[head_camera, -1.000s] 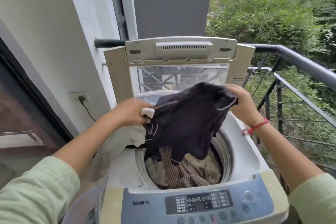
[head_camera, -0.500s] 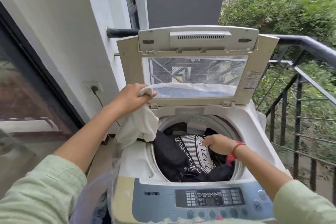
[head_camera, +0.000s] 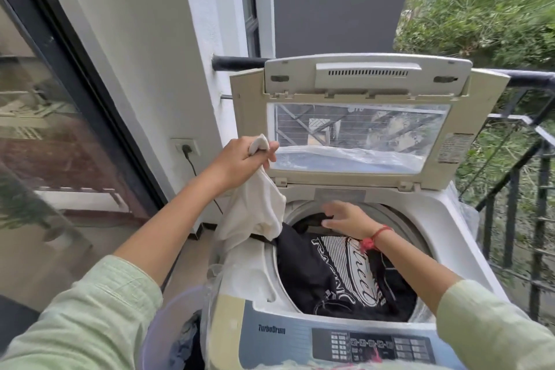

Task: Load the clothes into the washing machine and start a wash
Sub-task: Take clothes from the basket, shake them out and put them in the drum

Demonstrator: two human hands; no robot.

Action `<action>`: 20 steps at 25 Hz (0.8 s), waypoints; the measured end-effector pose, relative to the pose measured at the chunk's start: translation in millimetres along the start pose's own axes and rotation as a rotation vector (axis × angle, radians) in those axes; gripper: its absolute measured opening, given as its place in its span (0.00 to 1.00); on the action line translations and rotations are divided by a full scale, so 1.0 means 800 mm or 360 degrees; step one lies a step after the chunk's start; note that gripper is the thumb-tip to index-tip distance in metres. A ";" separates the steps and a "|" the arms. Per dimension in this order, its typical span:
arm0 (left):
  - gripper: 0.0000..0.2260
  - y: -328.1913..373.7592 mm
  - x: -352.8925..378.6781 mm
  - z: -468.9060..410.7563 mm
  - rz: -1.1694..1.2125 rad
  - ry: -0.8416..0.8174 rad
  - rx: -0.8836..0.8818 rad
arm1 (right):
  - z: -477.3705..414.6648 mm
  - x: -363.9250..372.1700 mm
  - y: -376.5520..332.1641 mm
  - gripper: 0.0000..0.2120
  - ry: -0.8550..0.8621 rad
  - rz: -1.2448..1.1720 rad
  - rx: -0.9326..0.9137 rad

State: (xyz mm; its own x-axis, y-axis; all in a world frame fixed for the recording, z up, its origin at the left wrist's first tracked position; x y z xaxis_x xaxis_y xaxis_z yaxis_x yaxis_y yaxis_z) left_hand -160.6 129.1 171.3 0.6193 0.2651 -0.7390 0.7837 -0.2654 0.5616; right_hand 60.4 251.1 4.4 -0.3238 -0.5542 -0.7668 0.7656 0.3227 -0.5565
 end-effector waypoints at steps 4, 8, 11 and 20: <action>0.17 0.018 -0.002 -0.001 0.0183 -0.0027 0.0131 | 0.023 0.017 -0.109 0.38 -0.0139 -0.0431 -0.0421; 0.18 0.031 -0.037 0.010 0.0064 0.0172 0.0283 | 0.005 0.050 -0.117 0.03 -0.0089 -0.0788 -0.0381; 0.23 0.022 -0.080 0.025 -0.0275 0.0349 0.0171 | 0.011 -0.019 -0.119 0.10 0.0314 -0.1275 -0.0390; 0.09 0.030 -0.062 -0.016 -0.0377 0.0070 -0.0260 | 0.145 -0.209 -0.145 0.12 0.1320 -0.0186 -0.1006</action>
State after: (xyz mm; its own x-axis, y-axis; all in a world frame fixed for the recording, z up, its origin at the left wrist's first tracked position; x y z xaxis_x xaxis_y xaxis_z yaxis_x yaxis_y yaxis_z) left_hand -172.2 121.5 226.1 0.4168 0.3428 -0.8419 0.9018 -0.0396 0.4303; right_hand 90.6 217.2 234.4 -0.8394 0.0145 -0.5433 0.3524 0.7756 -0.5237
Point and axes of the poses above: each hand's wrist, its own z-axis away from the middle knuckle, its own x-axis out of the palm, y = z × x, the point moved 2 cm from there along -z, towards the middle knuckle, and after that the axes turned 11 degrees about x, right-handed, at the moved point
